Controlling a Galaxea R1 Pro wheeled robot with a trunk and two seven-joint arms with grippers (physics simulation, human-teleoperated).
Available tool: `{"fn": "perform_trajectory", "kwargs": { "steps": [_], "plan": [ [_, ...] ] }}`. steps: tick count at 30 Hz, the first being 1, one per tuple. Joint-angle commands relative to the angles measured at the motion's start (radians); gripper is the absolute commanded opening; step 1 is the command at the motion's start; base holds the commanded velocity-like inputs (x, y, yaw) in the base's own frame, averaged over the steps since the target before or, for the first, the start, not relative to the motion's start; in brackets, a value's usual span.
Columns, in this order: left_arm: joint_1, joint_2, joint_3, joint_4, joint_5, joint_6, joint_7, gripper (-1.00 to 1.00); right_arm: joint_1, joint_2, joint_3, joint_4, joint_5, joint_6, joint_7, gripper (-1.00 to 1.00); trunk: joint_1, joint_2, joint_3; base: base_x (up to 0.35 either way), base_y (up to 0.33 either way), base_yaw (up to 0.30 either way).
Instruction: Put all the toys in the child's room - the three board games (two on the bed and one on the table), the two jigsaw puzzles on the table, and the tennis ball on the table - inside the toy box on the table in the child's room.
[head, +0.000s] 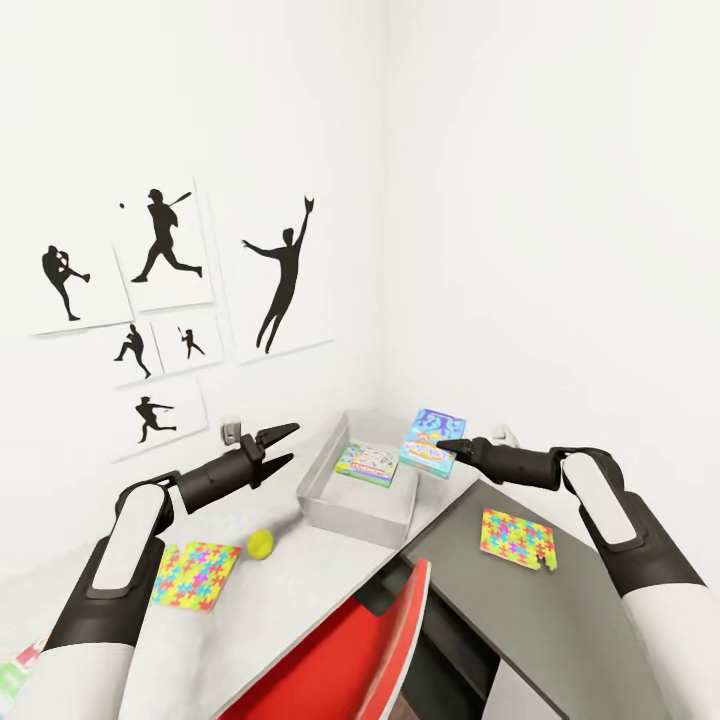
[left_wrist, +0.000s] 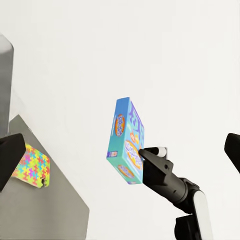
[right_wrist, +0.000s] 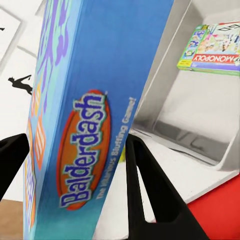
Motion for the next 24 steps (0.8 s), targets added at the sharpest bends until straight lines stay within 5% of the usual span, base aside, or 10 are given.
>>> {"fn": "perform_trajectory", "kwargs": {
  "steps": [1, 24],
  "plan": [
    [0.0, 0.0, 0.001, 0.001, -0.009, 0.004, -0.011, 1.0, 0.0, -0.001, 0.001, 0.0, 0.006, 0.002, 0.013, -1.0, 0.0, -0.001, -0.001, 0.0, 0.173, 0.057],
    [0.004, -0.002, 0.0, 0.001, -0.011, 0.002, -0.01, 1.0, -0.03, 0.002, -0.001, 0.018, 0.001, 0.002, 0.011, -1.0, 0.0, -0.001, -0.005, 0.0, 0.027, 0.021]
  ]
}}
